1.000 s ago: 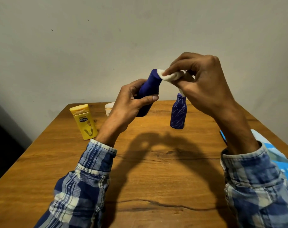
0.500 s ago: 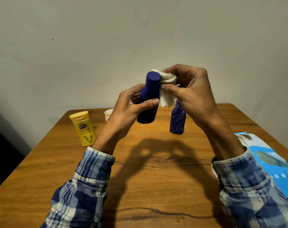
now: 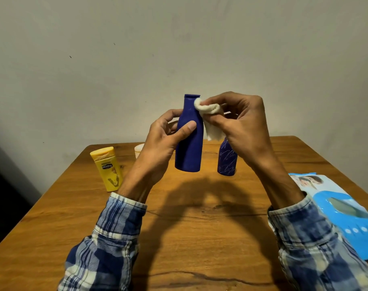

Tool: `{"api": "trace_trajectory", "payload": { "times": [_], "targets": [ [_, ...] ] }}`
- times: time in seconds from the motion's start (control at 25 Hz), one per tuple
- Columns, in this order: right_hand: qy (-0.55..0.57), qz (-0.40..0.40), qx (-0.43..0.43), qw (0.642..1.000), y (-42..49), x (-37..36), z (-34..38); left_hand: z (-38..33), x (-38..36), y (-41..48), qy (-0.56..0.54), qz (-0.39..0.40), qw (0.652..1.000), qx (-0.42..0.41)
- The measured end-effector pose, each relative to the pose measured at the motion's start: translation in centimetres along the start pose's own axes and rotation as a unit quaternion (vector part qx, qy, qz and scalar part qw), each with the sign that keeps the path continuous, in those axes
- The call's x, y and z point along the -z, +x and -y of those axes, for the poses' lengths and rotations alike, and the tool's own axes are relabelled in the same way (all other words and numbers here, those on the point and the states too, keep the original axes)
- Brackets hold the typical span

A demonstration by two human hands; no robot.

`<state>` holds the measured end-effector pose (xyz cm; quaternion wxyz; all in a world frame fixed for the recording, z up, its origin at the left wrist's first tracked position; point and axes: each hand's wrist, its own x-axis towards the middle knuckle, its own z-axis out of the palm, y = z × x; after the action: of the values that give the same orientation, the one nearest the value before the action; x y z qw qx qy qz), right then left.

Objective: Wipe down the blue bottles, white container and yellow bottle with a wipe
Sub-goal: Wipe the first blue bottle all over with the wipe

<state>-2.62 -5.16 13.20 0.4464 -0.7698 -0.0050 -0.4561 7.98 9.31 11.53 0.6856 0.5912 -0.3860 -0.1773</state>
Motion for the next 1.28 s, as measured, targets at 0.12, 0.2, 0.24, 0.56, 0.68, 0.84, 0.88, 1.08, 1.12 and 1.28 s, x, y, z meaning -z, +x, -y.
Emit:
{"api": "trace_trajectory", "payload": {
  "times": [0.12,0.2,0.24,0.56,0.68,0.84,0.88,1.08,1.12,1.28],
  "targets": [
    [-0.017,0.016,0.023,0.999,0.1,0.1,-0.1,0.0,-0.1,0.0,-0.015,0.011,1.000,0.004],
    [-0.030,0.018,0.038,0.999,0.1,0.0,0.0,0.0,-0.4,0.0,0.009,0.010,1.000,-0.003],
    [-0.030,0.002,0.029,0.999,0.1,0.0,0.1,0.0,-0.6,-0.1,0.020,0.011,1.000,-0.003],
    [-0.061,-0.055,0.058,0.995,0.0,-0.4,0.4,-0.2,-1.6,-0.5,0.046,0.040,0.998,0.014],
    [-0.118,-0.039,0.084,0.989,0.0,-0.3,0.8,0.1,-1.7,-0.5,0.077,0.037,0.996,-0.010],
    [-0.198,0.034,0.147,0.968,0.0,-0.2,1.1,0.3,-1.2,-0.2,0.153,-0.009,0.986,-0.066],
    [-0.204,0.002,0.148,0.968,0.1,-0.2,1.0,0.3,-1.4,-0.2,0.176,-0.009,0.981,-0.075],
    [-0.294,0.088,0.189,0.933,-0.7,-0.9,1.6,0.5,-1.2,-0.2,0.179,-0.010,0.981,-0.079],
    [-0.274,0.092,0.174,0.941,-0.6,-0.7,1.5,0.4,-1.2,-0.2,0.158,-0.011,0.985,-0.069],
    [-0.161,-0.021,0.085,0.983,0.4,0.8,0.7,-0.3,-1.4,-0.4,0.073,-0.017,0.996,-0.037]
  ]
}}
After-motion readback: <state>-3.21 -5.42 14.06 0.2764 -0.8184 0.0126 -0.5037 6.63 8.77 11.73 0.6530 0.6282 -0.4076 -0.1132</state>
